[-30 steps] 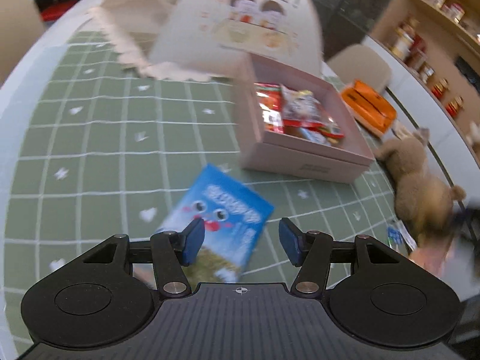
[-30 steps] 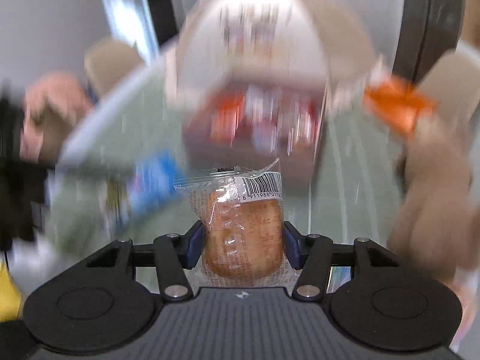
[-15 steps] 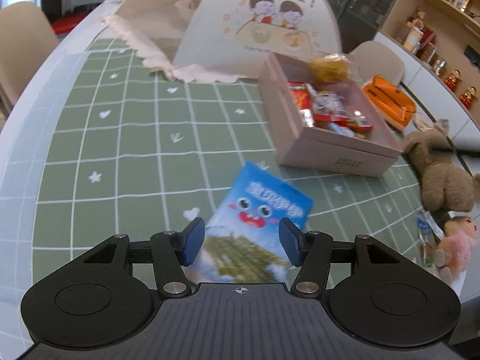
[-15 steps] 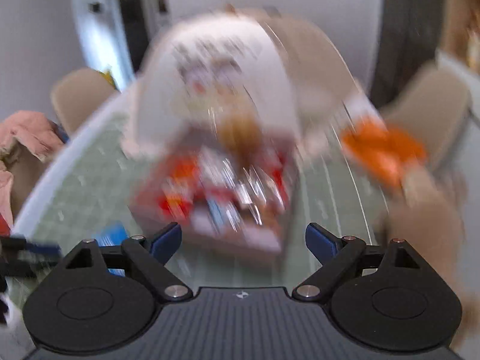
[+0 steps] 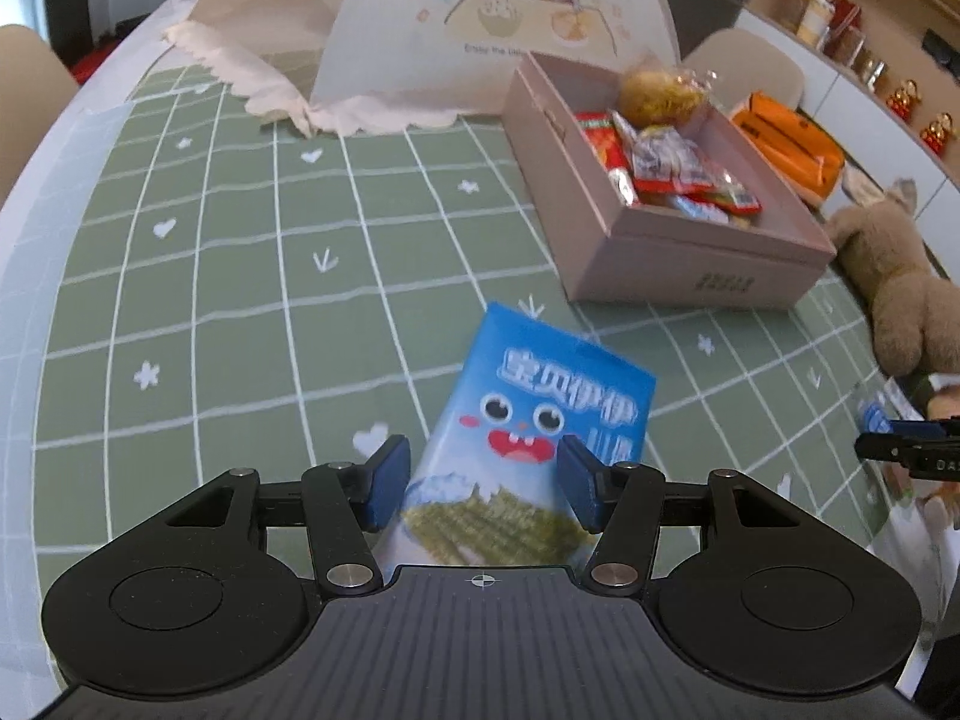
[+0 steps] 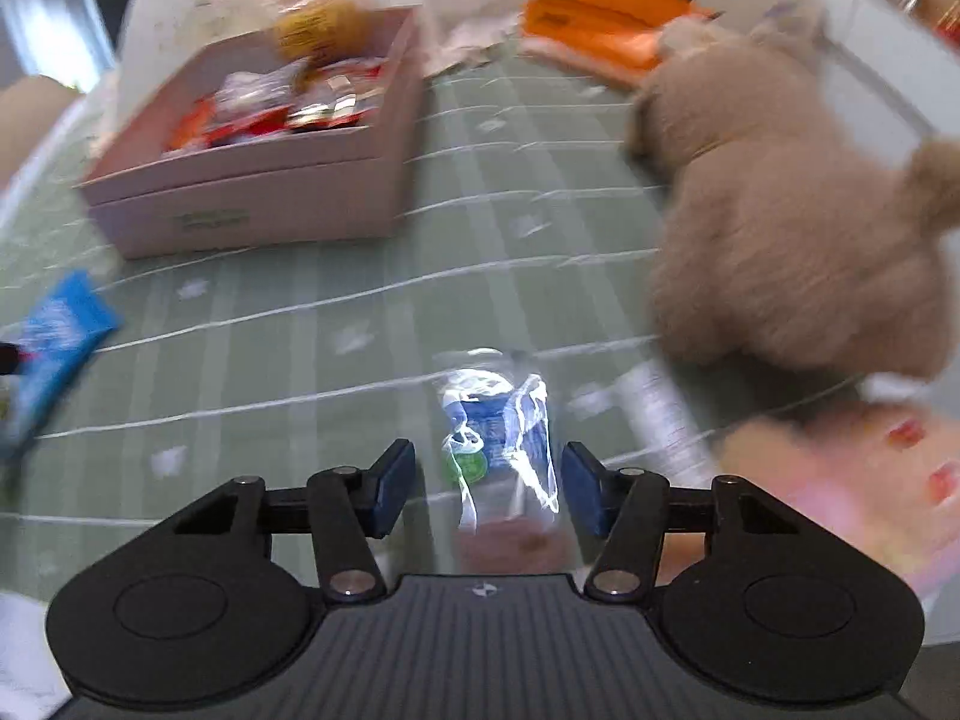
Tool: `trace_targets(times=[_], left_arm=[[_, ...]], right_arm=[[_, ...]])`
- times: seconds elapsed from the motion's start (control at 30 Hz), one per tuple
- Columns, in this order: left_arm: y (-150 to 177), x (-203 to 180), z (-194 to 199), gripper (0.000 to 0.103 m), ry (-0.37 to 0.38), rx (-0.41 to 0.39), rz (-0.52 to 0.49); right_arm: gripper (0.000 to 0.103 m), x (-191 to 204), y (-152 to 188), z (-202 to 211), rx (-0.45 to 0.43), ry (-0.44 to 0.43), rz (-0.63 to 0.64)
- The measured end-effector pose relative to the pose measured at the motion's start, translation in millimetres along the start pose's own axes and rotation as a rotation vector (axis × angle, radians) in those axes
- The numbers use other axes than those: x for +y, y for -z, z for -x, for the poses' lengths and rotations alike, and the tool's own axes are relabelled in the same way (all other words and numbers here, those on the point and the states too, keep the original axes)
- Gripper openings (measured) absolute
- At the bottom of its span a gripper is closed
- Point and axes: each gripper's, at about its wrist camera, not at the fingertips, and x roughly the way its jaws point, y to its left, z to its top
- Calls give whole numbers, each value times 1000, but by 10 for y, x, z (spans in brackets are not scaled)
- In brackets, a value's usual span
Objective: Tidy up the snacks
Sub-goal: 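Position the left tool over the blue seaweed packet while the right tool approaches the wrapped lollipop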
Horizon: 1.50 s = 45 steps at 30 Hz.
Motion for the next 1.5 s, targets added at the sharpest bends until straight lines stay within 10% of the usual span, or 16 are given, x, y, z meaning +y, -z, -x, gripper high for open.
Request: trace_targets(times=[0.3, 0.7, 1.07, 1.5], left_arm=[[264, -122, 152, 57, 37, 60, -9], [190, -203, 314, 54, 1, -15, 21], [134, -201, 184, 54, -50, -2, 47], [238, -43, 156, 54, -39, 37, 126]], right_arm=[[54, 917, -8, -18, 55, -372, 101], [77, 846, 46, 317, -4, -232, 351], [81, 409, 403, 231, 139, -270, 58], [63, 1197, -70, -137, 17, -375, 211]])
